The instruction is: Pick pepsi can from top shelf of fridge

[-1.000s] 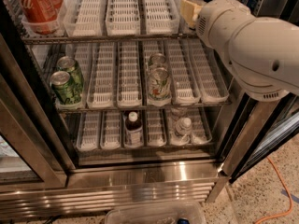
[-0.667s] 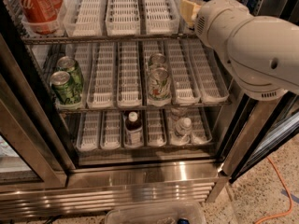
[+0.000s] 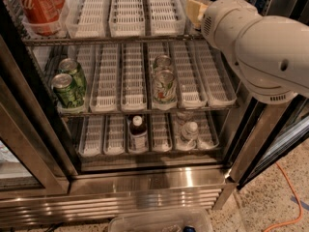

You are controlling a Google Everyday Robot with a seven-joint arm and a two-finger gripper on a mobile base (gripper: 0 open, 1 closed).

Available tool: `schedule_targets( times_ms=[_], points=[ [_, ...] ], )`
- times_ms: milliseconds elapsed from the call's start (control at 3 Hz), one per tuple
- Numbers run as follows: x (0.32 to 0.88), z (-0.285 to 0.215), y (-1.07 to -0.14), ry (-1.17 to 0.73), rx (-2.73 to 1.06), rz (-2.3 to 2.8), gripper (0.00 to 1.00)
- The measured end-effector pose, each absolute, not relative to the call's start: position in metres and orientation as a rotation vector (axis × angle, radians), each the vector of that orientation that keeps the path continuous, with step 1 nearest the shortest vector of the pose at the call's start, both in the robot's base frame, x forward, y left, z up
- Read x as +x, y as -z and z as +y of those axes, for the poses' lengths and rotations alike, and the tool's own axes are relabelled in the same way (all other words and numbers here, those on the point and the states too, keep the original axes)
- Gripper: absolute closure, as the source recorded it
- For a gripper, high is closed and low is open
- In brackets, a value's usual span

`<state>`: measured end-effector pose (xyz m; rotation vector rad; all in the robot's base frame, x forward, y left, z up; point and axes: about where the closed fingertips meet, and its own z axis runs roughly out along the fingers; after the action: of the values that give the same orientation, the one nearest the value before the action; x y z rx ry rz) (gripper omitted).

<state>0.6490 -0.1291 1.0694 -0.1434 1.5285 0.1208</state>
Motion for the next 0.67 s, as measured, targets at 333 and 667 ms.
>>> schedule_targets(
  times_ms=[333,667],
  points=[
    [0.645,-0.121,-1.081,-0.138,-0.150,1.507,1.00],
    [0.641,-0.115,-1.093,-0.151,-0.155,1.483,1.00]
  ],
)
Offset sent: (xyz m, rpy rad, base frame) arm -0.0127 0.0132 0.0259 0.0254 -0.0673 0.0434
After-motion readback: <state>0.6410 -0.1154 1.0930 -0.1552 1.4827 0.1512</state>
